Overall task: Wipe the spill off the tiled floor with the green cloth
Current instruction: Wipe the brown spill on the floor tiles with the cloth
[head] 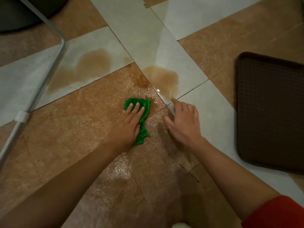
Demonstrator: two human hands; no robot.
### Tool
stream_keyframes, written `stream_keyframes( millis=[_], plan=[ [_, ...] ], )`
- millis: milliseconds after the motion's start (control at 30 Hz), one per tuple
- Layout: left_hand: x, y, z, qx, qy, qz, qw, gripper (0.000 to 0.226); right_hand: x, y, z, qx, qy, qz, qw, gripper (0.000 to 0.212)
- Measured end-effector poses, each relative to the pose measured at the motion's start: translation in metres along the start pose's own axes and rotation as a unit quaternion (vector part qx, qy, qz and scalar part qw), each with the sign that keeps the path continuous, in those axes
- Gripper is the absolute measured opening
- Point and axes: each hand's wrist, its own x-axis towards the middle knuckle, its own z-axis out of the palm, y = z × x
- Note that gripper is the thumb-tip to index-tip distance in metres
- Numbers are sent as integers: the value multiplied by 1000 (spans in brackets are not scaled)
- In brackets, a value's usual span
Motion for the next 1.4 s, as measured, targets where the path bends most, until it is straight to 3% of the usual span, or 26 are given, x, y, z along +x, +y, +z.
stream_keyframes(
  millis=[200, 267, 467, 667, 867, 1100, 1267, 1333, 1400],
  plan=[
    [38, 6, -12, -10, 22, -106, 994, 54, -3, 0, 0, 5, -17, -8, 1000, 62],
    [41, 16, -9, -11, 18, -88, 996, 56, 0, -1, 0, 11, -12, -2, 1000, 62],
    [26, -5, -4, 26, -26, 71, 997, 54, 4, 8, -1, 35, -12, -13, 999, 63],
    [61, 15, -11, 3, 6, -45, 999, 53, -2, 16, 1, 27, -17, -31, 999, 63],
    [42, 16, 2, 10, -10, 92, 996, 55, 1, 17, -2, 32, -8, -31, 999, 61],
    [50, 26, 4, 13, 5, 20, 1000, 53, 1, 20, -5, 58, 11, -17, 998, 63],
    [35, 2, 2, 64, -46, 164, 983, 53, 2, 25, -5, 49, 14, -22, 998, 65],
    [40, -6, -2, 60, -50, 142, 987, 54, 0, 29, -6, 47, 14, -17, 999, 64],
    [51, 5, -5, 43, -37, 58, 997, 52, -3, 31, -6, 53, 17, -9, 998, 64]
  ],
)
